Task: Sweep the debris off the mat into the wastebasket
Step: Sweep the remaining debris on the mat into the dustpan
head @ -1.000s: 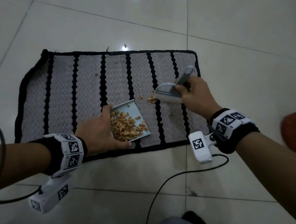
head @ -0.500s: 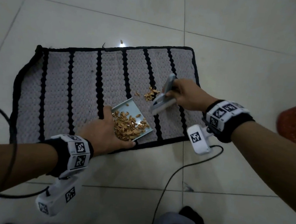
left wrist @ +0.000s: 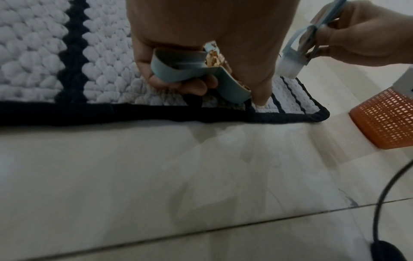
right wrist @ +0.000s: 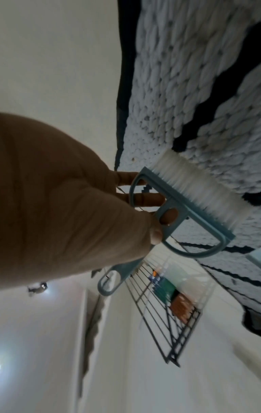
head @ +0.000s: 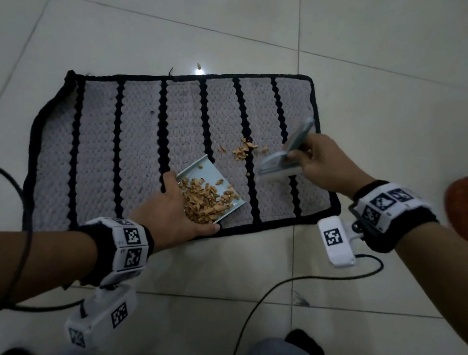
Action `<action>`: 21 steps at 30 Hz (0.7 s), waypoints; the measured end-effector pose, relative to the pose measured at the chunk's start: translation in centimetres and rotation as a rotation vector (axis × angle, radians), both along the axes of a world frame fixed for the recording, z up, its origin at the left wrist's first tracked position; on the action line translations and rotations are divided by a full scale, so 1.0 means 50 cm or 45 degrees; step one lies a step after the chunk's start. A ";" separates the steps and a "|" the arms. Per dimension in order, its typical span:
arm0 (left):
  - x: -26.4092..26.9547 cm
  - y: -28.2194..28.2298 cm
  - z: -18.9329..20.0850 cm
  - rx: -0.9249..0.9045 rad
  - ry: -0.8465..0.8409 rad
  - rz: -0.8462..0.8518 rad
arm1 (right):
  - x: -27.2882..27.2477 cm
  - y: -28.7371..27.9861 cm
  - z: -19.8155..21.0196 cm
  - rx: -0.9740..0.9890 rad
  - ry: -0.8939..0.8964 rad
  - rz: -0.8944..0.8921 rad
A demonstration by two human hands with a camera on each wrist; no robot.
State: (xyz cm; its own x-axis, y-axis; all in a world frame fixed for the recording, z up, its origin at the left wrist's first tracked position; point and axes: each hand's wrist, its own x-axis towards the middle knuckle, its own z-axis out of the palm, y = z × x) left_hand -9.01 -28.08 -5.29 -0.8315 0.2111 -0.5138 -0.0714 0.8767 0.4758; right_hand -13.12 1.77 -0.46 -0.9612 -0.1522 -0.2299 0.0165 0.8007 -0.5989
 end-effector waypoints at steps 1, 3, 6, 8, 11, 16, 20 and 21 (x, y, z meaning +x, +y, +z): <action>-0.001 0.001 0.000 -0.003 -0.005 0.000 | 0.001 -0.013 -0.005 0.021 -0.016 0.068; -0.003 0.003 -0.001 -0.019 -0.016 -0.008 | -0.012 -0.038 -0.013 0.043 -0.012 0.139; -0.007 0.004 -0.002 -0.051 -0.022 -0.022 | -0.050 -0.055 -0.023 0.046 0.039 0.068; -0.007 0.004 -0.001 -0.046 -0.024 -0.013 | -0.069 -0.057 -0.022 0.037 0.073 0.014; -0.004 0.001 -0.002 -0.023 -0.014 0.002 | -0.069 -0.044 -0.023 -0.037 0.075 -0.145; -0.008 -0.006 -0.001 -0.007 0.012 0.045 | -0.010 -0.024 -0.035 -0.259 0.259 -0.564; -0.022 -0.002 -0.003 0.020 0.029 0.082 | 0.022 -0.034 -0.055 -0.143 0.397 -0.760; -0.028 -0.001 -0.005 0.018 0.039 0.076 | 0.023 -0.040 -0.061 -0.124 0.404 -0.760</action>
State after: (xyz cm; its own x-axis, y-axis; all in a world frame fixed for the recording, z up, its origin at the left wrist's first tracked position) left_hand -10.39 -28.14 -5.54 -0.8581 0.1676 -0.4854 -0.1088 0.8644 0.4909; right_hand -11.95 -0.23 -3.52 -0.9057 0.4190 0.0645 0.2501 0.6510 -0.7167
